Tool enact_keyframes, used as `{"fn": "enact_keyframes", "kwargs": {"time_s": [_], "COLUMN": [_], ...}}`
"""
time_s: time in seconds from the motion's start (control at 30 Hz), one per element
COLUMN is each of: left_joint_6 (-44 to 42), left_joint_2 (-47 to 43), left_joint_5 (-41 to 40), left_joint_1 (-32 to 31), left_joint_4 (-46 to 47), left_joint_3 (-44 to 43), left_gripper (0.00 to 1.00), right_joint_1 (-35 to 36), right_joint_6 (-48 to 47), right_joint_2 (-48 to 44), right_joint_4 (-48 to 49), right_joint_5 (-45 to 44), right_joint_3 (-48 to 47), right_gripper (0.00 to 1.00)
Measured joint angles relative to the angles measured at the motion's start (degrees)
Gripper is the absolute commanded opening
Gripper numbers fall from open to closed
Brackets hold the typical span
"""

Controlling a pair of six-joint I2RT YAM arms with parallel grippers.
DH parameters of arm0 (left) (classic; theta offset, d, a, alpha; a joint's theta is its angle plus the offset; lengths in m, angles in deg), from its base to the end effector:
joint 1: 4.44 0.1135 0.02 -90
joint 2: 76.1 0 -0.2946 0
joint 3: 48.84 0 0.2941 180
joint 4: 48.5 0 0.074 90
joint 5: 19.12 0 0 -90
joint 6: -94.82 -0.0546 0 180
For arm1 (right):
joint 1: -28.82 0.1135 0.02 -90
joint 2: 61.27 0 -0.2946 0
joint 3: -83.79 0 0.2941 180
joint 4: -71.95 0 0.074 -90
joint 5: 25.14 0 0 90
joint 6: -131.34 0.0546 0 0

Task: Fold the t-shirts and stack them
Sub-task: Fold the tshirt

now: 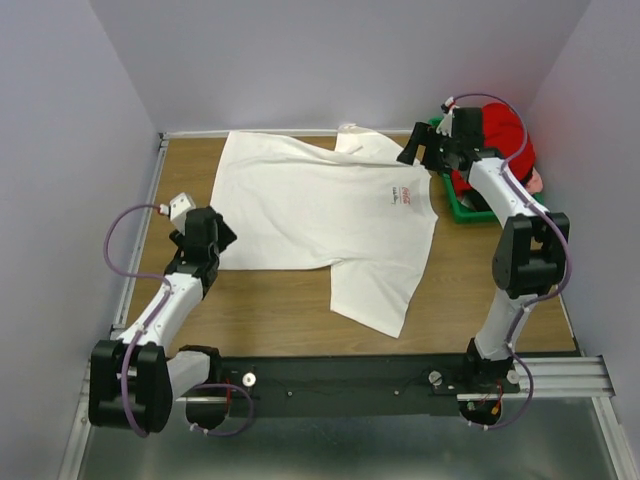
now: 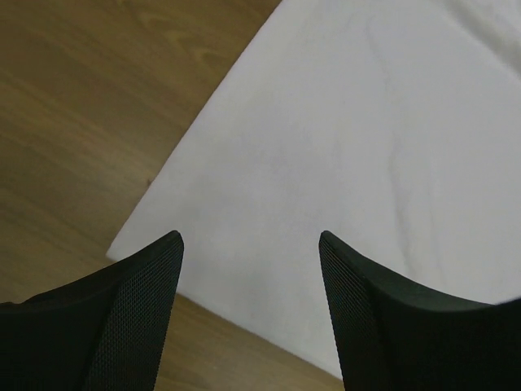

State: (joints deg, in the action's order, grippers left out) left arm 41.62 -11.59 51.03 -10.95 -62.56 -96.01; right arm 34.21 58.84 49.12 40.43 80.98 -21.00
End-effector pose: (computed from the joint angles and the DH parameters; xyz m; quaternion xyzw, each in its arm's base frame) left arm 0.2812 -0.0134 0.2265 -0.3058 0.8071 -0.0382 0.5035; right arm 0.5125 0.0636 0.2846 0.0314 0.8882 0.2105 0.4072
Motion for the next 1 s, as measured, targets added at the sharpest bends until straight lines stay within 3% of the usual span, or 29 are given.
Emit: {"fn": "enact_keyframes", "kwargs": {"time_s": [0.1,0.3,0.77,1.0], "left_joint_6": [4.2,7.3,6.7,5.6], "left_joint_2": [-3.3,-3.4,3.8,7.3], "left_joint_5": [-1.6,-1.6,1.8,4.1], "left_joint_1": [1.4,4.8,12.0,12.6], "left_joint_4": [-2.6,-3.7,-2.2,-1.5], "left_joint_3": [5.7,6.5,7.3,7.8], "left_gripper": [0.66,0.60,0.54,0.48], "right_joint_1": [0.0,0.0,0.0,0.0], "right_joint_6": [0.0,0.0,0.0,0.1], "right_joint_2": [-4.3,-7.9,-10.8,-11.1], "right_joint_4": [0.1,0.2,0.4,0.4], "right_joint_5": [-0.1,-0.1,-0.2,-0.2], "right_joint_3": [4.8,9.7,11.7,12.3], "right_gripper": [1.00,1.00,1.00,1.00]}}
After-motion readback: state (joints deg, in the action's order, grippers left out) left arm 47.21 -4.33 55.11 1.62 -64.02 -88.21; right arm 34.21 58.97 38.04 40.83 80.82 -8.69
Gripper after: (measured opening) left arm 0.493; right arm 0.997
